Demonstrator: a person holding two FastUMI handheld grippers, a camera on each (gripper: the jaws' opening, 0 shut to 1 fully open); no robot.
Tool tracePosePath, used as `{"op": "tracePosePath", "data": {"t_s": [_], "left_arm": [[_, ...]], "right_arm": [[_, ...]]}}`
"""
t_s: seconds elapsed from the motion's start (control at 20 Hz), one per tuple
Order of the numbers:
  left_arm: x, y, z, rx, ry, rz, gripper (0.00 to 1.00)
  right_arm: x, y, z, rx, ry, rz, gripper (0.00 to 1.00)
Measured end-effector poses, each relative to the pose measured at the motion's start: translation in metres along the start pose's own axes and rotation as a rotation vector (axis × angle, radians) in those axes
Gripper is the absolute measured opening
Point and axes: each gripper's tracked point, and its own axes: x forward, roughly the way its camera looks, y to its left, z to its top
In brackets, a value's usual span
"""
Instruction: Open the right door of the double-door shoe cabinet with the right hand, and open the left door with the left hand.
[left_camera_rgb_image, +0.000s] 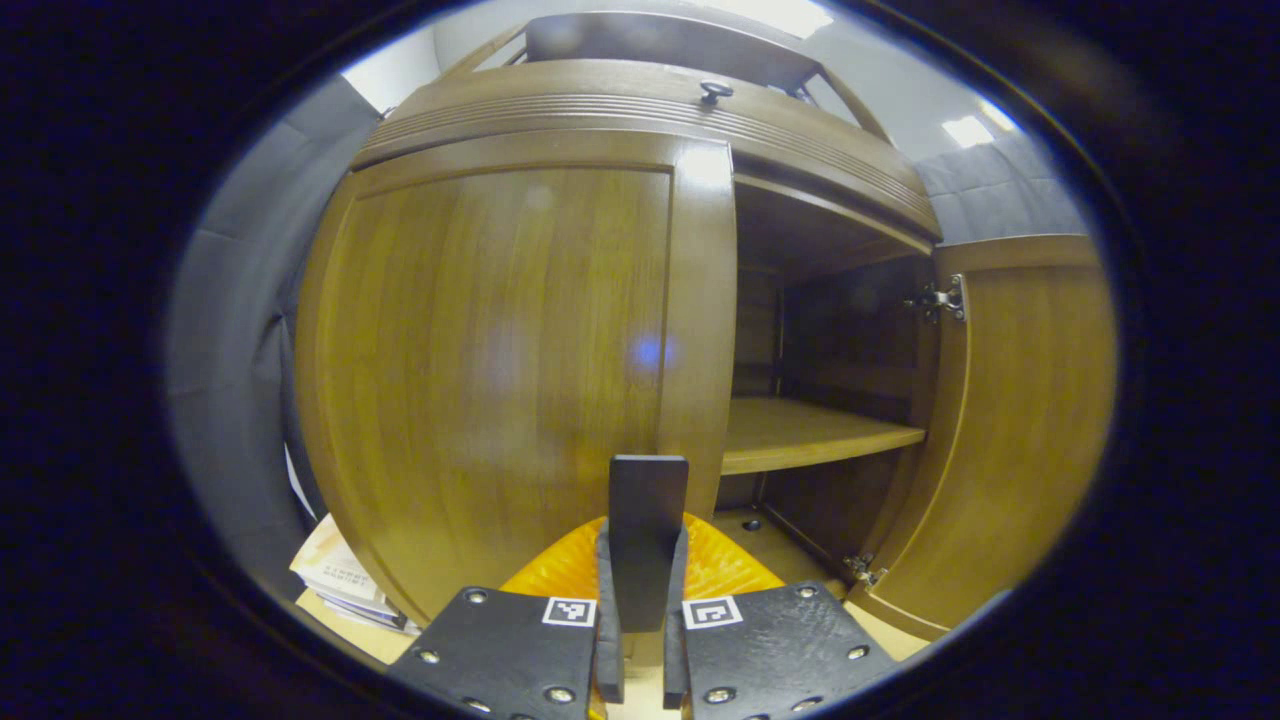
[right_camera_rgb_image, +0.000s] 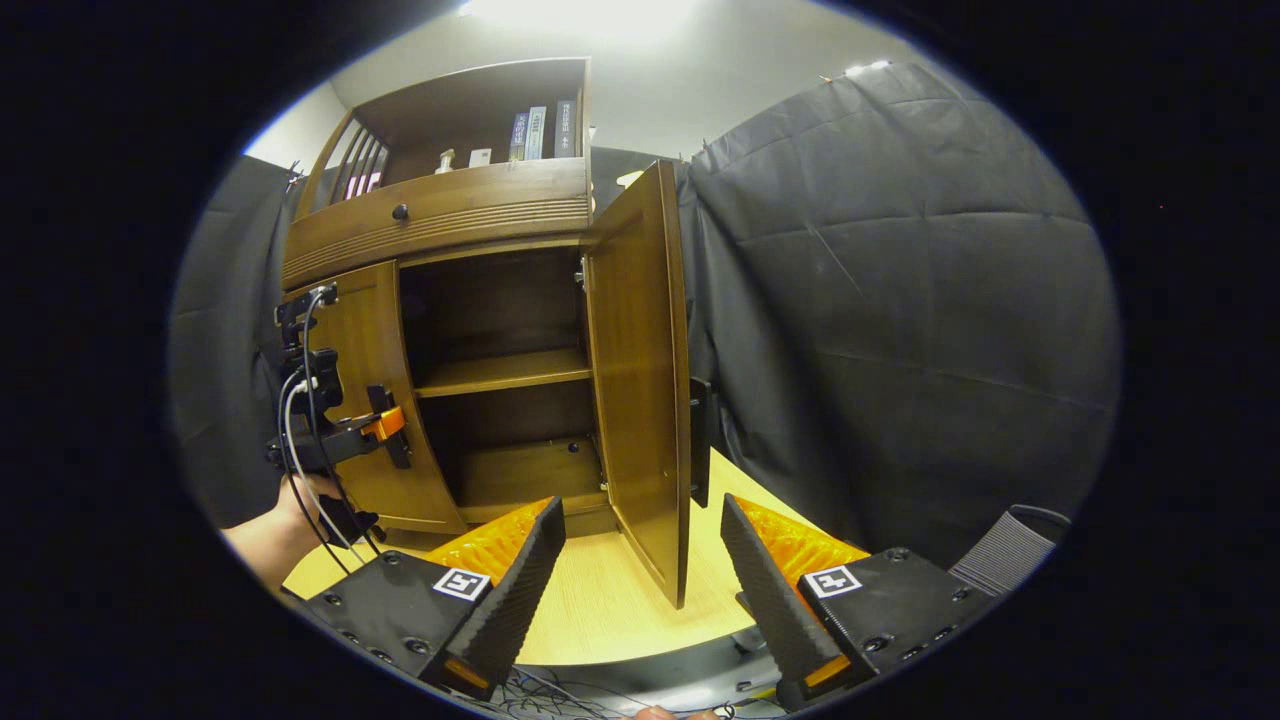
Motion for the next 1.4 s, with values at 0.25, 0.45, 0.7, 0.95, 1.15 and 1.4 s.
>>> {"op": "tracePosePath", "data": {"t_s": [0.25, 0.45, 0.7, 0.95, 1.15, 1.4], "left_arm": [[-0.036, 0.003, 0.001, -0.009, -0.036, -0.049, 0.17], [-0.066, 0.010, 0.001, 0.002, -0.054, -0.062, 0.17], [-0.102, 0.023, -0.001, 0.002, -0.062, -0.058, 0.17], [-0.136, 0.041, -0.003, -0.001, -0.078, -0.062, 0.17], [-0.156, 0.057, -0.003, -0.001, -0.076, -0.034, 0.17], [-0.182, 0.081, -0.004, 0.004, -0.076, -0.001, 0.16]], "right_arm": [[0.000, 0.012, -0.011, 0.012, 0.017, 0.049, 0.93], [0.005, 0.026, -0.013, 0.018, 0.012, 0.097, 0.93], [0.014, 0.044, -0.016, 0.009, 0.000, 0.160, 0.93], [0.026, 0.071, -0.018, 0.015, 0.008, 0.232, 0.93], [0.033, 0.093, -0.016, 0.011, 0.010, 0.289, 0.93], [0.041, 0.120, -0.015, 0.002, 0.007, 0.351, 0.98]]}}
